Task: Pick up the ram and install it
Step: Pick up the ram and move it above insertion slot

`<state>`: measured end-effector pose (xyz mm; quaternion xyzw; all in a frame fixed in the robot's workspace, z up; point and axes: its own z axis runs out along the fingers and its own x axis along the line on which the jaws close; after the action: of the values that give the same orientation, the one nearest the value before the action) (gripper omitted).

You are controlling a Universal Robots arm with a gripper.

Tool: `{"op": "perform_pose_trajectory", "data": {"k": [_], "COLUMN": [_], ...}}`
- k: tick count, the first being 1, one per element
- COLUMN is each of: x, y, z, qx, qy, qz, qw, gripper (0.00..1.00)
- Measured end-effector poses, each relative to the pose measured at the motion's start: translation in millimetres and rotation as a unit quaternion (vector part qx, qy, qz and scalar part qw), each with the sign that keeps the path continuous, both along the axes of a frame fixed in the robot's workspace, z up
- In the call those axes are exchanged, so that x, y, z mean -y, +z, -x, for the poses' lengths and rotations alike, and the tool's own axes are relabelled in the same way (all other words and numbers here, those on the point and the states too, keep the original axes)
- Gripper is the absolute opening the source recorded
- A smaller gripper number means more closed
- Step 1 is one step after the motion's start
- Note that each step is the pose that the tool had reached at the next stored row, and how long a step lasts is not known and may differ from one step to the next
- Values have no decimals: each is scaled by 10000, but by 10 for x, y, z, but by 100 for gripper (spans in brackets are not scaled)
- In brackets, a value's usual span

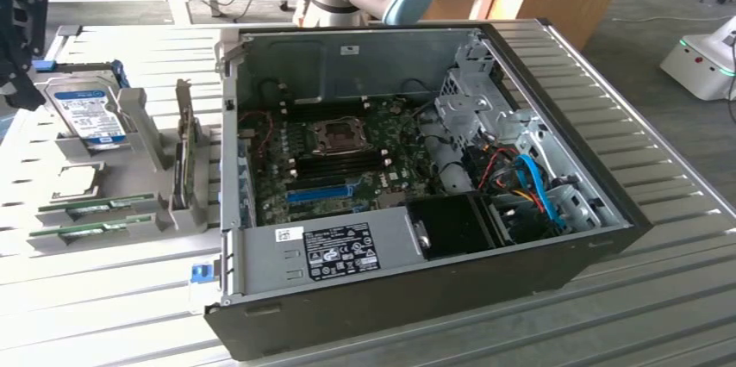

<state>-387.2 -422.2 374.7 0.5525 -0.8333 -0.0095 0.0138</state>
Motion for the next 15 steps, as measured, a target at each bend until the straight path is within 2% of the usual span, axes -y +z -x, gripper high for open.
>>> {"op": "perform_pose_trajectory", "data": {"k": [4, 8, 12, 15], "x": [0, 0, 0, 0], "y": [-1, -2, -3, -4], "z": [0, 0, 0, 0], "qx": [0, 0, 0, 0], "qy": [365, 724, 1088, 1358], "qz": [1, 2, 6, 10], "qw": [9993, 9974, 9941, 9907], "gripper": [11, 11, 11, 11]}}
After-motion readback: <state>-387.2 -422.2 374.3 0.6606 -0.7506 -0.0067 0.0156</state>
